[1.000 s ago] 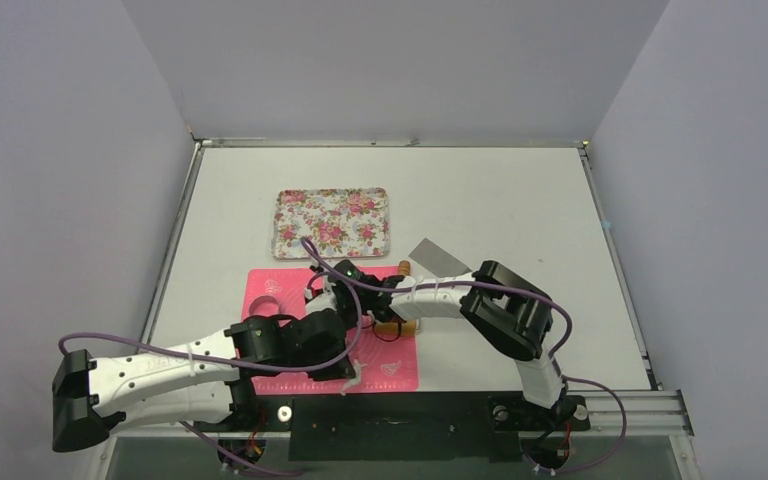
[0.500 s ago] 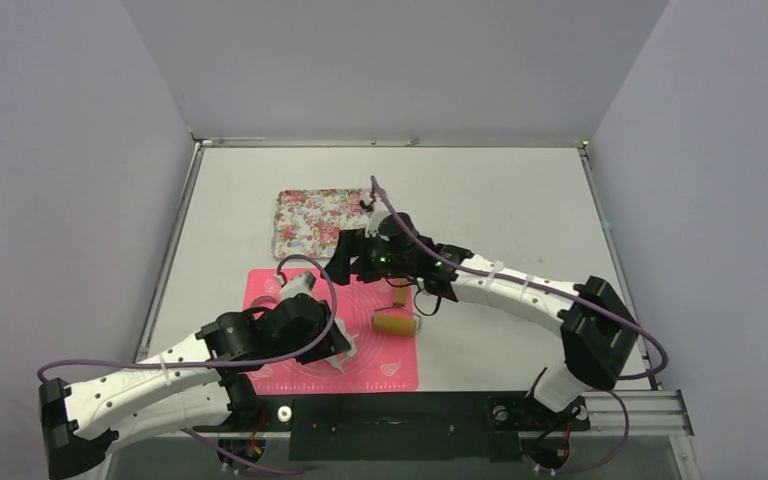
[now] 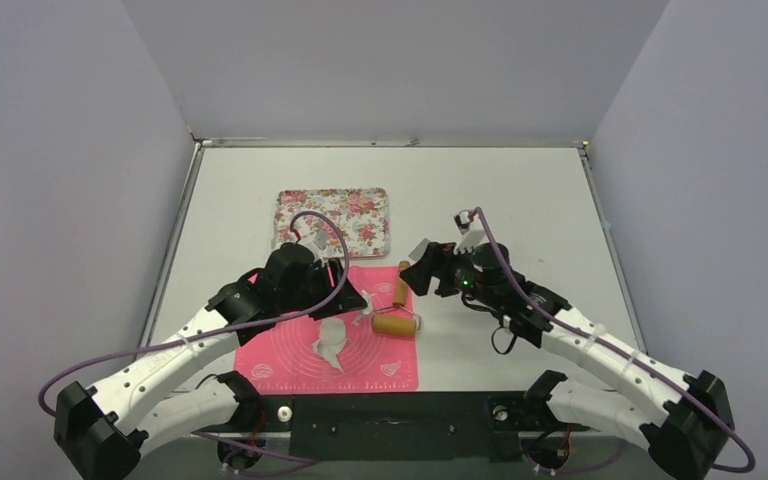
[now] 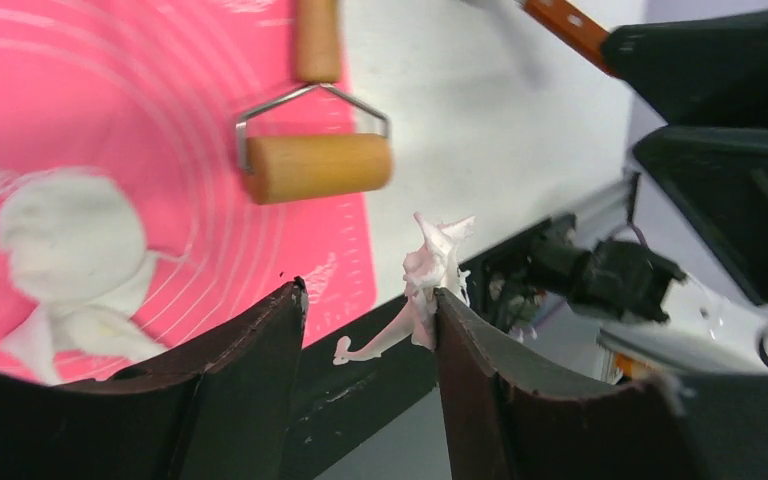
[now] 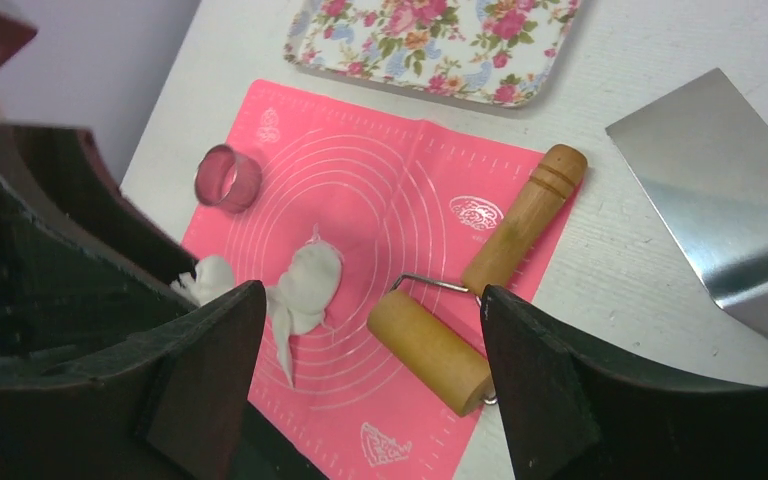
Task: Roll out the dumpling wrappers from the dough
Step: Place the dumpling wrapper on the work surface.
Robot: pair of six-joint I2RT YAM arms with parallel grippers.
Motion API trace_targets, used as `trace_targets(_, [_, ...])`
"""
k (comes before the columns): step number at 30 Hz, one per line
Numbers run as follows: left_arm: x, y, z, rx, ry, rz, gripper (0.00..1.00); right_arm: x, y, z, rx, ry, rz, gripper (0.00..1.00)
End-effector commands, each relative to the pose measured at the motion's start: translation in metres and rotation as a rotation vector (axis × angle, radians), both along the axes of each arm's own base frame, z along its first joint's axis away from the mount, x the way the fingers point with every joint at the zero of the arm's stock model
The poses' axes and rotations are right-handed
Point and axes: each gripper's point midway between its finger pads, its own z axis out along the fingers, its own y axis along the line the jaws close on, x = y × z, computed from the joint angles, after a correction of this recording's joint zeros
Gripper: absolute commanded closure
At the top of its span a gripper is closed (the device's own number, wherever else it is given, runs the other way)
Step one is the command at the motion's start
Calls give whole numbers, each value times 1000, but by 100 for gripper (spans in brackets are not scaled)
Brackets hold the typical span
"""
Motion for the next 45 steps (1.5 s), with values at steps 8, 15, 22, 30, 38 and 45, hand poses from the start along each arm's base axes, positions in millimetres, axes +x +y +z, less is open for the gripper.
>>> trace_targets(8, [-27, -41, 93, -270, -355, -445, 48, -65, -3, 55, 264, -277, 265, 25])
trace_targets(15, [-23, -42, 86, -256, -328, -426, 47, -64, 16, 75, 359, -209, 302, 34])
trace_targets(22, [-8, -43, 88, -262, -303, -321, 46, -70, 43, 68, 353, -162, 378, 41])
trace_targets(30, [-6, -45, 86, -293, -265, -278, 46, -79, 64, 56, 320, -139, 429, 48])
trace_targets(38, [-1, -44, 85, -302, -250, -233, 46, -80, 70, 39, 284, -117, 427, 48])
trace_targets(45, [7, -40, 78, -276, -219, -160, 46, -75, 66, 20, 247, -88, 380, 47])
